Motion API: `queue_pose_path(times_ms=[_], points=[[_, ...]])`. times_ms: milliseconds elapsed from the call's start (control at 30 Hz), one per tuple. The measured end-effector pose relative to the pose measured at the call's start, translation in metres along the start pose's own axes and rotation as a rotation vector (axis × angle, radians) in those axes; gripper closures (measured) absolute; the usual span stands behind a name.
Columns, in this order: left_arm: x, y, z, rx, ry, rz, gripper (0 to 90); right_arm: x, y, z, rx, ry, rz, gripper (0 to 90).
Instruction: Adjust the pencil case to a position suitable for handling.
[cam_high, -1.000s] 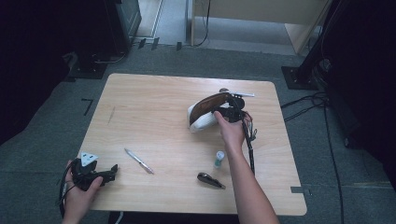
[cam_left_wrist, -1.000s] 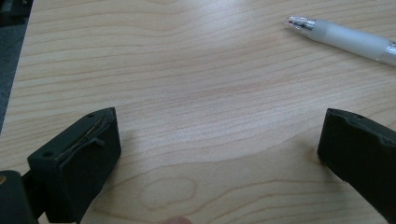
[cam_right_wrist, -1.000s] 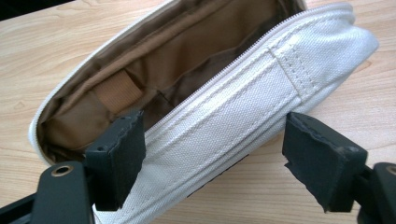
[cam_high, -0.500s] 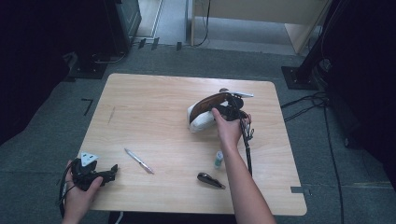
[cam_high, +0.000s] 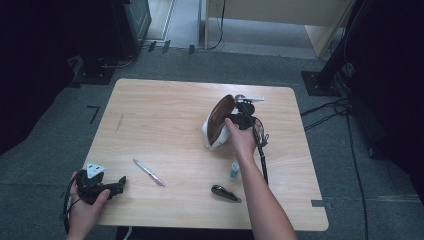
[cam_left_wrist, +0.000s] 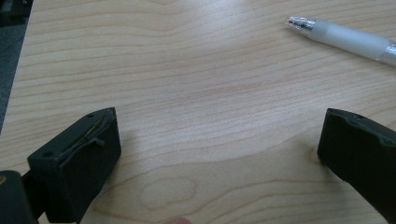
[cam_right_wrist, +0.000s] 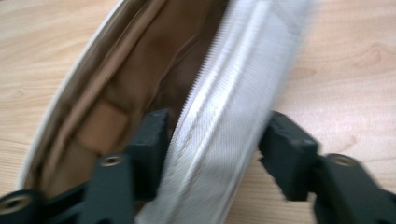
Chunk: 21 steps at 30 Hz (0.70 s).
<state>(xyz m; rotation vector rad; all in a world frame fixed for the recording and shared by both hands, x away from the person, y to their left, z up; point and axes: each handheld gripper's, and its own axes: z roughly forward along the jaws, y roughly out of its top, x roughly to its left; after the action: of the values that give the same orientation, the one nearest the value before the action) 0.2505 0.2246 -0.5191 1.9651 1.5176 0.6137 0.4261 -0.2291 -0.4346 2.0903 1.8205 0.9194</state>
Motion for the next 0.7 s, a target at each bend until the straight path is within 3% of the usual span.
queue_pose_path(times_ms=[33, 133, 200, 400, 500, 600, 700], points=[[0.0, 0.0, 0.0, 0.0, 0.0, 0.0, 0.0, 0.001, 0.0, -0.003, -0.013, 0.019, -0.013, 58.7], [0.0, 0.0, 0.0, 0.0, 0.0, 0.0, 0.0, 0.002, 0.0, -0.003, -0.015, 0.032, -0.031, 64.3], [0.0, 0.0, 0.0, 0.0, 0.0, 0.0, 0.0, 0.008, -0.003, -0.004, -0.005, 0.066, -0.054, 67.6], [0.0, 0.0, 0.0, 0.0, 0.0, 0.0, 0.0, 0.021, -0.006, -0.008, 0.001, 0.106, -0.083, 68.9], [0.0, 0.0, 0.0, 0.0, 0.0, 0.0, 0.0, 0.033, -0.011, -0.011, 0.003, 0.138, -0.138, 69.1], [0.0, 0.0, 0.0, 0.0, 0.0, 0.0, 0.0, 0.04, -0.015, -0.012, 0.009, 0.158, -0.159, 69.1], [0.0, 0.0, 0.0, 0.0, 0.0, 0.0, 0.0, 0.055, -0.022, -0.013, 0.025, 0.185, -0.198, 69.0]])
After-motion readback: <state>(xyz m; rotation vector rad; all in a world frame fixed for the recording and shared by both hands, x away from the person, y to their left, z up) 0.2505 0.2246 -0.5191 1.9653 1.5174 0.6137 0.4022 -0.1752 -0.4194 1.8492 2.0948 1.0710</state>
